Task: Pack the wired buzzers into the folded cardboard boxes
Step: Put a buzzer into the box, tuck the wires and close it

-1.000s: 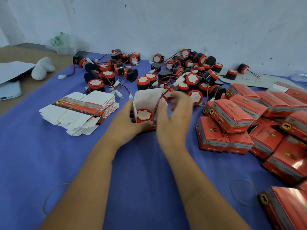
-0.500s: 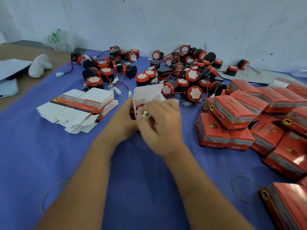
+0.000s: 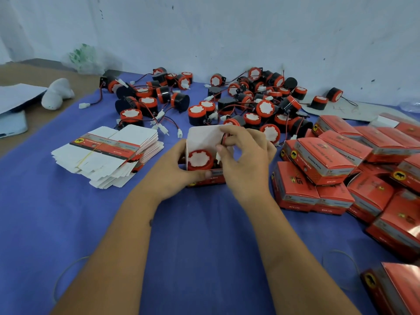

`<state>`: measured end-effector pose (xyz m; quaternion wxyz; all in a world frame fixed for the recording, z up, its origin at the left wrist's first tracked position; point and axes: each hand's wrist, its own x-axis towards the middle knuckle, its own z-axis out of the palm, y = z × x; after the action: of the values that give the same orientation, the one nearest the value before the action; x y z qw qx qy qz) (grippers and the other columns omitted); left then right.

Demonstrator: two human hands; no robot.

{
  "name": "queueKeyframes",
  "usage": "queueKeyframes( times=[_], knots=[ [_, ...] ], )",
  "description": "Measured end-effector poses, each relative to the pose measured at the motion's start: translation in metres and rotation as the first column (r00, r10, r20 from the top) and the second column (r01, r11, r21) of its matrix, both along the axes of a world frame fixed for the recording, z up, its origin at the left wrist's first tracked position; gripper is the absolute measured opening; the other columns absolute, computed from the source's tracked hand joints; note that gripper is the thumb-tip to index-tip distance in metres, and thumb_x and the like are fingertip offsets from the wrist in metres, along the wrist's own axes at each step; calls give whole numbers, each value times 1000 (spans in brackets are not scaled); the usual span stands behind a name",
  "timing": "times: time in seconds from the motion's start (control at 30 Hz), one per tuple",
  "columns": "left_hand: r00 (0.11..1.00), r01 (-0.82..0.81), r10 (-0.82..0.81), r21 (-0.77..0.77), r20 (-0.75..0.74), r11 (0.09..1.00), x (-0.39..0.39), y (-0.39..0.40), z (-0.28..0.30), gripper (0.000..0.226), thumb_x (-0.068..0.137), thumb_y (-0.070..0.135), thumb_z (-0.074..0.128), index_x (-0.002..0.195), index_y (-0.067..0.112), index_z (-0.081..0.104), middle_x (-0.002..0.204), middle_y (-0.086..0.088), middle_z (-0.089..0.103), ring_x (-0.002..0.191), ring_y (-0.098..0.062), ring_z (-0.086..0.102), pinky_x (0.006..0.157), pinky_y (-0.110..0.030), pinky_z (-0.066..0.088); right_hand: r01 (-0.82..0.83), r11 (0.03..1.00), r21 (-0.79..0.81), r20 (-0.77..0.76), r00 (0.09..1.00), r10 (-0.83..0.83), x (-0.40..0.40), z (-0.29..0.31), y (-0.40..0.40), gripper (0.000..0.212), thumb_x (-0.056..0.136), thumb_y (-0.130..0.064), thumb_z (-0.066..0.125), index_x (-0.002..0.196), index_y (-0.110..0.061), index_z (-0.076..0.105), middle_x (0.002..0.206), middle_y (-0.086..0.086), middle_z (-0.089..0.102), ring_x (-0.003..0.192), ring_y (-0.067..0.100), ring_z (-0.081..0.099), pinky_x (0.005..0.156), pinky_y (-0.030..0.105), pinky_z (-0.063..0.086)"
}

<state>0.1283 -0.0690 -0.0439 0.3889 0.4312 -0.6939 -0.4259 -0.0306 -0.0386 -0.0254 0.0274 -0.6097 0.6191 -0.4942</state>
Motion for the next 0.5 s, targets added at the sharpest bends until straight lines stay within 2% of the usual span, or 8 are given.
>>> queueKeyframes(
  times=[0.03,0.07,0.1,0.13,0.2,0.33,0.4,0.5],
  knots=[
    [1000,-3,3,3,2,1000,0,0,0,63,75,24,83,128,34,52,115,17,66,106,-2,62,85,-19,51,-4,1000,1,-49,999,4,0,0,0,36,86,-22,70,116,-41,59,112,-6,63,126,13,33,101,5,3],
    [1000,-5,5,3,0,1000,0,0,0,63,75,24,83,129,34,52,116,17,66,107,-2,62,86,-20,51,-2,1000,-23,-119,993,-1,-1,0,1,37,83,-20,73,114,-37,61,108,-5,65,123,10,32,110,20,10],
    [1000,-6,6,4,-4,1000,0,0,0,64,75,24,83,130,33,52,117,16,66,108,-3,61,88,-22,51,8,997,-80,-191,981,-24,-1,-2,3,35,77,-18,78,107,-30,67,102,-2,66,117,8,33,111,39,24],
    [1000,-10,10,7,-8,1000,0,0,0,64,75,24,83,130,32,51,118,15,65,109,-4,61,89,-23,51,17,987,-160,-245,968,-56,-3,-4,4,29,71,-16,82,97,-23,71,94,0,67,111,11,35,101,49,36],
    [999,-21,22,12,-24,1000,-1,1,-2,60,76,24,82,126,35,51,117,16,64,106,-1,61,84,-16,51,-26,975,-220,-288,957,-39,-7,-9,4,14,72,-18,80,85,-16,75,90,1,65,105,19,47,93,44,37],
    [996,-22,26,48,-89,999,-4,4,0,38,84,29,74,111,44,51,101,23,68,94,8,63,68,-7,49,-154,981,-115,-169,977,133,-9,-11,4,9,84,-7,71,90,-2,75,110,12,56,100,28,55,80,33,48],
    [988,-29,42,92,-146,995,-6,4,1,27,91,34,65,115,41,54,102,24,69,97,4,66,70,-9,51,-209,975,-70,-172,966,194,-7,-11,3,10,87,-5,68,90,1,75,112,12,55,99,28,56,79,36,51],
    [994,-104,106,67,-27,992,-11,2,-3,25,93,40,61,113,51,52,111,20,66,108,-6,62,89,-28,51,-236,971,-46,-197,955,222,-3,-10,3,18,91,-8,62,80,2,73,112,10,56,101,24,54,82,36,48]
  ],
)
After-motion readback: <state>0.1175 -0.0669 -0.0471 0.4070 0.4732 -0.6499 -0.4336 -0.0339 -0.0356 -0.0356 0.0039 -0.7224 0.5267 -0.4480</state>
